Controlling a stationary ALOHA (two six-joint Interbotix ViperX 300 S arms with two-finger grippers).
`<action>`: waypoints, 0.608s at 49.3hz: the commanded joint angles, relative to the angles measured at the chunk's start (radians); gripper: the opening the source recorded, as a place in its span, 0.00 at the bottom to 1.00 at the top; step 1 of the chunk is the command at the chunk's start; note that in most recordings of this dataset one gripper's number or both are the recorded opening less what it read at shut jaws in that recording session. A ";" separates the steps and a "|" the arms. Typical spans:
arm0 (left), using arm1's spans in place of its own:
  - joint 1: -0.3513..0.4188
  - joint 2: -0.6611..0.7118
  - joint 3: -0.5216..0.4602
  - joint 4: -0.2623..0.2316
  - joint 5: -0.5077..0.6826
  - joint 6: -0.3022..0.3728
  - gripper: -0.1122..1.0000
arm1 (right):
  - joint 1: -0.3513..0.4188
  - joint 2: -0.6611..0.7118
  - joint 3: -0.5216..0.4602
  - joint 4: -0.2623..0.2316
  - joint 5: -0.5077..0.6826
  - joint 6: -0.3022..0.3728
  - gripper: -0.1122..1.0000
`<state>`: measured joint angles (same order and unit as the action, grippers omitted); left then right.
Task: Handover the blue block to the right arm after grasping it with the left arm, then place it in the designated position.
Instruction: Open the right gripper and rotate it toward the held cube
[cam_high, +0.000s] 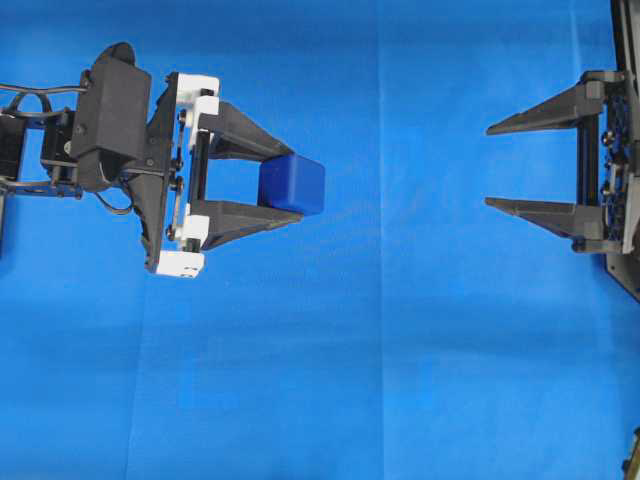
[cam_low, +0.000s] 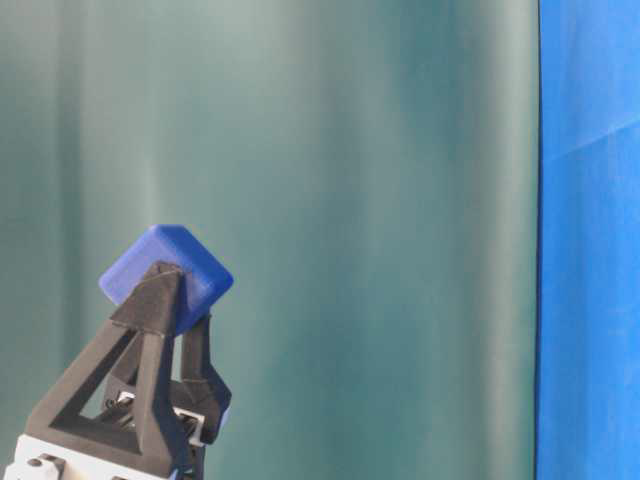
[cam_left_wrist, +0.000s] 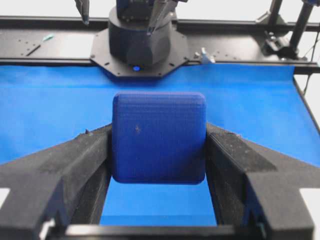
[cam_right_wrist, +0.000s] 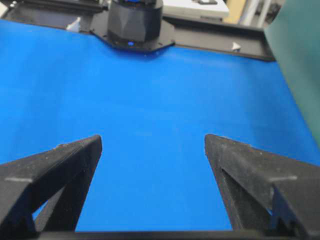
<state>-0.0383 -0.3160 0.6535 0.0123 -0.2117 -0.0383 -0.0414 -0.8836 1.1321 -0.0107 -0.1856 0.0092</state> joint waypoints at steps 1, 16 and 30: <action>-0.003 -0.014 -0.011 -0.002 -0.011 0.000 0.54 | -0.002 0.003 -0.043 -0.021 0.006 -0.005 0.97; -0.002 -0.015 -0.009 -0.003 -0.011 0.000 0.54 | 0.034 0.012 -0.100 -0.279 0.025 -0.107 0.96; -0.003 -0.015 -0.011 -0.006 -0.012 -0.008 0.54 | 0.060 0.023 -0.121 -0.535 0.014 -0.259 0.96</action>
<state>-0.0383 -0.3160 0.6550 0.0092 -0.2117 -0.0414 0.0169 -0.8636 1.0400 -0.5062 -0.1626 -0.2347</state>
